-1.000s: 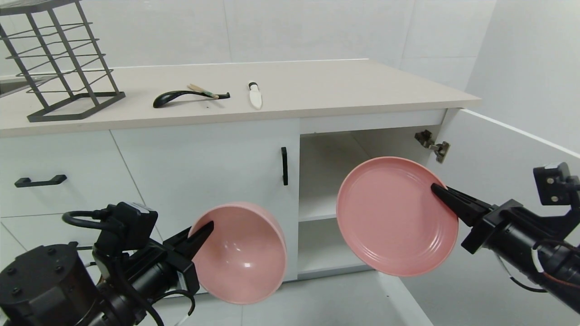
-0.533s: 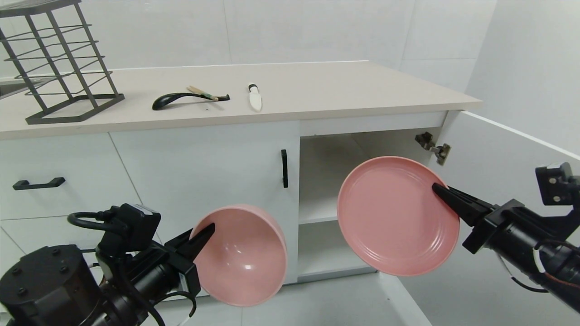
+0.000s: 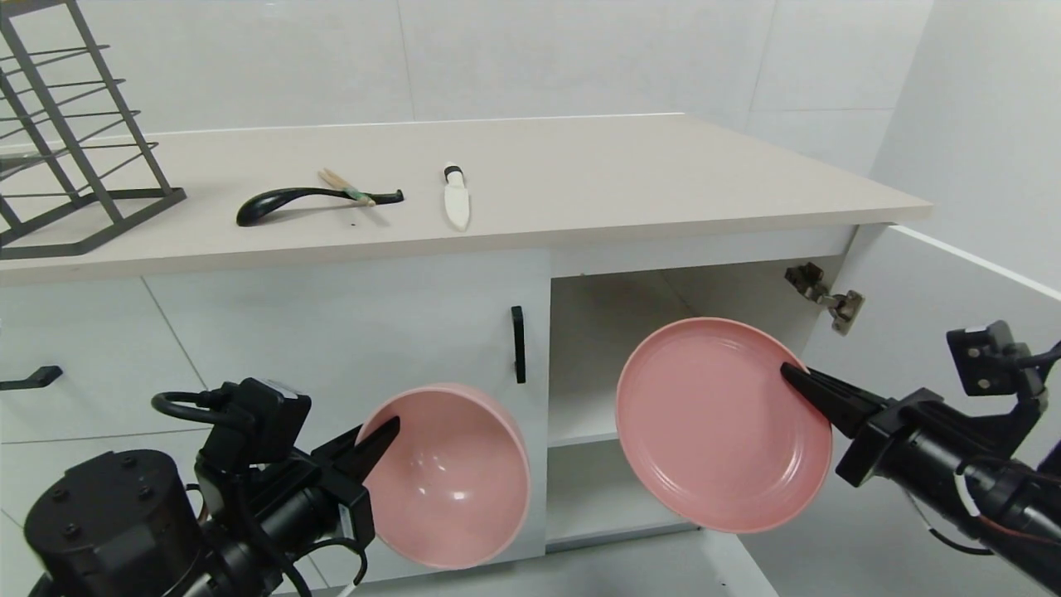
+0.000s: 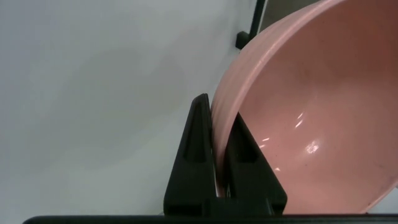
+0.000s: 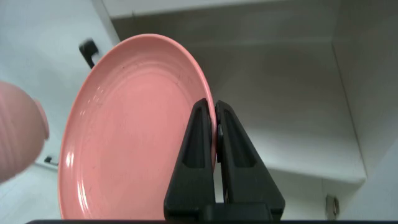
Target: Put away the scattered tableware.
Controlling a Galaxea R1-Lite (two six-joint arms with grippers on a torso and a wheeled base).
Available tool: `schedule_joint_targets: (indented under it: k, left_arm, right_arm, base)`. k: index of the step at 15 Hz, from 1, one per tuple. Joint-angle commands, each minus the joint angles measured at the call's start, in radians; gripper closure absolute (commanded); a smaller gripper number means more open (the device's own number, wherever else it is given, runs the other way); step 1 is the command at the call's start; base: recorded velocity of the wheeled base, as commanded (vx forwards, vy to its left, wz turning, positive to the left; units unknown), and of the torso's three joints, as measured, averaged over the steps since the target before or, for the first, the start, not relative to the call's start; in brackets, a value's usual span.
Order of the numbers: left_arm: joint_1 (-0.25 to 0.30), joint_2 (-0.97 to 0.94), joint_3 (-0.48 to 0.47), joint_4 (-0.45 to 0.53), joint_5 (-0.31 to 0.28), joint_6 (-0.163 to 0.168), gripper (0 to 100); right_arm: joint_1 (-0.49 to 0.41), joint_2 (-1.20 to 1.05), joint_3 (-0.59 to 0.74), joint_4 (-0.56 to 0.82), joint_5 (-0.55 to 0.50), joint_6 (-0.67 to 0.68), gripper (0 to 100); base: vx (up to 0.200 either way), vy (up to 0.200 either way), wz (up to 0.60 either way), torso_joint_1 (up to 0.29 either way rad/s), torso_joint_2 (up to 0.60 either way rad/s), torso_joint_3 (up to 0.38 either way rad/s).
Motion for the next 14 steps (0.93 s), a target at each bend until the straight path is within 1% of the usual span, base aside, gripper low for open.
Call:
schedule_joint_targets:
  k: [1,4,7,9,10,12,13,14]
  left_arm:
    - [-0.006,-0.001,0.000,0.000,0.000,0.000,100]
    - [-0.011,-0.003,0.000,0.000,0.000,0.000,100]
    - [-0.028,-0.001,0.000,0.000,0.002,0.001,100]
    - [-0.028,-0.001,0.000,0.000,0.000,0.004,100]
    - [-0.028,0.005,0.000,0.000,0.002,0.021,100]
    - [-0.054,-0.007,0.002,0.000,0.005,0.021,100]
    - [-0.065,-0.015,0.002,0.000,0.005,0.021,100]
    - [-0.066,-0.015,0.002,0.000,0.006,0.021,100]
  right_arm:
    - [0.000,0.063,0.027,0.000,0.001,0.000,100]
    - [-0.040,0.158,0.034,0.000,-0.002,0.006,100]
    - [-0.080,0.181,0.033,0.000,-0.002,0.017,100]
    - [-0.080,0.196,0.031,0.000,-0.002,0.015,100]
    - [-0.080,0.235,0.025,0.000,-0.001,0.014,100]
    - [-0.082,0.304,0.010,0.000,-0.001,0.015,100]
    - [-0.082,0.356,-0.036,0.000,-0.001,0.014,100]
    - [-0.082,0.357,-0.039,0.000,-0.001,0.015,100]
  base:
    - [0.000,0.000,0.00,0.000,0.00,0.000]
    - [0.000,0.000,0.00,0.000,0.00,0.000]
    - [0.000,0.000,0.00,0.000,0.00,0.000]
    - [0.000,0.000,0.00,0.000,0.00,0.000]
    - [0.000,0.000,0.00,0.000,0.00,0.000]
    - [0.000,0.000,0.00,0.000,0.00,0.000]
    - [0.200,0.000,0.00,0.002,0.01,-0.002]
    - [0.000,0.000,0.00,0.000,0.00,0.000]
